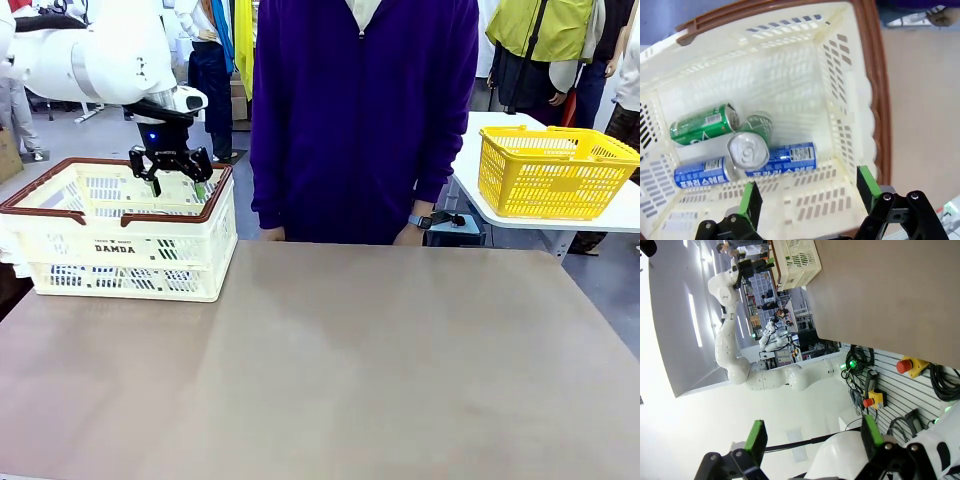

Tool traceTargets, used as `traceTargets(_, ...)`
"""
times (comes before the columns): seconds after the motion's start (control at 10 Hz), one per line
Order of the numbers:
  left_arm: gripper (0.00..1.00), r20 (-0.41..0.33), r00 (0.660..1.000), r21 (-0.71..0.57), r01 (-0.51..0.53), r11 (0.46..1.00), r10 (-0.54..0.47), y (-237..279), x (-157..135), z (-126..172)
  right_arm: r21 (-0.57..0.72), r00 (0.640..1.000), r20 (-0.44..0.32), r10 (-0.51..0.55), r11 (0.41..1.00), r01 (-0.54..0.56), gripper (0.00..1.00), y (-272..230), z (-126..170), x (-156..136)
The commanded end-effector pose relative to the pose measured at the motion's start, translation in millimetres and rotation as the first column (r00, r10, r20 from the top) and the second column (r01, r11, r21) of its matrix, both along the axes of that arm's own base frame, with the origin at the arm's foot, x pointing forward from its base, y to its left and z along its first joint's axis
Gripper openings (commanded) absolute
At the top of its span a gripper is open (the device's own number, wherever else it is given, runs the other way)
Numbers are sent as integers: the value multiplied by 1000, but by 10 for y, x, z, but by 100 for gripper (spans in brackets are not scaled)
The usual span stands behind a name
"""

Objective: Place the drinks into the Shopping basket.
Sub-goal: Pick up one drink and place it into the Shopping basket.

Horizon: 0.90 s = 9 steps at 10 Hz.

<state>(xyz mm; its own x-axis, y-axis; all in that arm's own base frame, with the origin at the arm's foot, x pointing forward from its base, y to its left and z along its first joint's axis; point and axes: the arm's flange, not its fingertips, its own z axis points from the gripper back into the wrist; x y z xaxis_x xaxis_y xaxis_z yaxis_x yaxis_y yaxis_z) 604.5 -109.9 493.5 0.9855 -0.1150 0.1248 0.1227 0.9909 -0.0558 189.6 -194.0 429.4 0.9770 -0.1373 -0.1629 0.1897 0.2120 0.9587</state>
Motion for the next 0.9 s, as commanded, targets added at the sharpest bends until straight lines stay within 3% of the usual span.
traceTargets(0.0,100,-4,1000,-131,26,991,-27,196,-510,490,14,1000,-2,-6,1000,6,100,20,26,-14)
traceTargets(0.1,100,-37,990,-264,121,957,-135,323,-874,845,14,1000,-2,-6,1000,6,100,20,26,-14)
traceTargets(0.2,100,-57,985,-328,135,935,-162,510,-1253,1154,14,1000,-2,-6,1000,6,100,20,26,-14)
traceTargets(0.3,100,46,960,-545,257,798,-278,786,-1681,1375,14,1000,-2,-6,1000,6,100,20,26,-14)
traceTargets(0.4,100,55,957,-678,246,693,-285,1032,-2009,1305,14,1000,-2,-6,1000,6,100,20,26,-14)
traceTargets(0.5,100,31,946,-768,229,598,-323,1251,-2347,989,14,1000,-2,-6,1000,6,100,20,26,-14)
traceTargets(0.6,100,35,966,-832,169,528,-255,1481,-2635,598,14,1000,-2,-6,1000,6,100,20,26,-14)
traceTargets(0.8,100,-64,995,-918,-26,396,-82,2062,-2851,2,14,1000,-2,-6,1000,6,100,20,26,-14)
